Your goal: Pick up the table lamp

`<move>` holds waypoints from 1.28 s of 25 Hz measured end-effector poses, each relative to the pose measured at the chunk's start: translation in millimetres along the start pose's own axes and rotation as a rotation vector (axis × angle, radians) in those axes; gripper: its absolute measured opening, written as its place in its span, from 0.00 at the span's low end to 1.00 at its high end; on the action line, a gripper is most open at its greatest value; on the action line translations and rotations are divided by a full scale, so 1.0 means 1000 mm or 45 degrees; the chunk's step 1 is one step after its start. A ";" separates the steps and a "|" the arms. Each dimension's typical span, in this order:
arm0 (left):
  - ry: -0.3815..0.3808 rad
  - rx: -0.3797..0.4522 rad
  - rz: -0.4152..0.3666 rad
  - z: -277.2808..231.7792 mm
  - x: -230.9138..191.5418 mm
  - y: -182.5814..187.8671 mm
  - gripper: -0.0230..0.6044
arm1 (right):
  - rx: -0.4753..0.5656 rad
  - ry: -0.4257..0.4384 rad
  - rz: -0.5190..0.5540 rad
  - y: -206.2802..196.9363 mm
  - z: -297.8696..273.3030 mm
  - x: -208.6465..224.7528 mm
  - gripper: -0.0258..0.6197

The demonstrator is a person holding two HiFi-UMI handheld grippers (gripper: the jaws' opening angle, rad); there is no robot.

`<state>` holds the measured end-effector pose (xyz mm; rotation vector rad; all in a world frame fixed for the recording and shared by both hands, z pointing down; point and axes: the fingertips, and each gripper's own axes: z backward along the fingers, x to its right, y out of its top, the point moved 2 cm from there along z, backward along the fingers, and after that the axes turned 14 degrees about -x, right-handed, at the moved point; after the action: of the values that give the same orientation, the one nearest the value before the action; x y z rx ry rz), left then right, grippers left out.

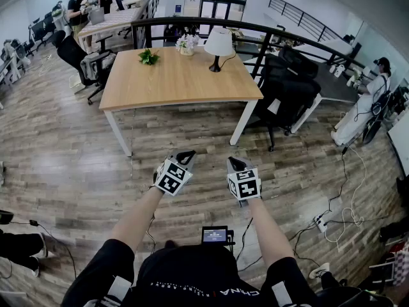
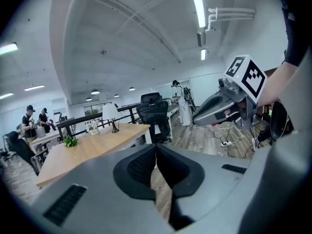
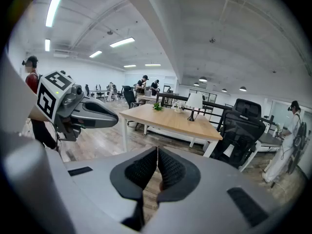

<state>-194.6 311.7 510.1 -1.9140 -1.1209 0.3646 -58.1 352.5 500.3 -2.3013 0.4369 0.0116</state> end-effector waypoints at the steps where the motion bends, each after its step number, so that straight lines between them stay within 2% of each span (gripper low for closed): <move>1: 0.003 0.008 -0.006 0.001 0.000 0.002 0.07 | 0.000 0.002 -0.005 0.000 0.000 0.001 0.09; 5: 0.020 0.049 -0.001 0.004 0.002 0.010 0.07 | -0.001 0.008 -0.026 -0.004 0.000 0.005 0.09; 10: 0.026 0.107 0.055 0.008 -0.001 0.018 0.07 | 0.018 0.007 -0.045 -0.005 0.001 0.010 0.09; 21: 0.052 0.080 0.068 0.000 -0.005 0.011 0.07 | 0.041 0.030 -0.067 -0.008 -0.001 0.018 0.09; 26: 0.055 0.069 0.086 -0.008 -0.002 0.009 0.07 | 0.066 0.074 -0.103 -0.011 0.001 0.023 0.09; 32: 0.040 0.066 0.085 -0.027 0.018 0.026 0.07 | 0.088 0.105 -0.091 -0.018 0.002 0.046 0.09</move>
<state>-153.6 306.1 507.8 -1.9082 -1.0197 0.3954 -9.4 351.2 505.4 -2.2538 0.3911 -0.1323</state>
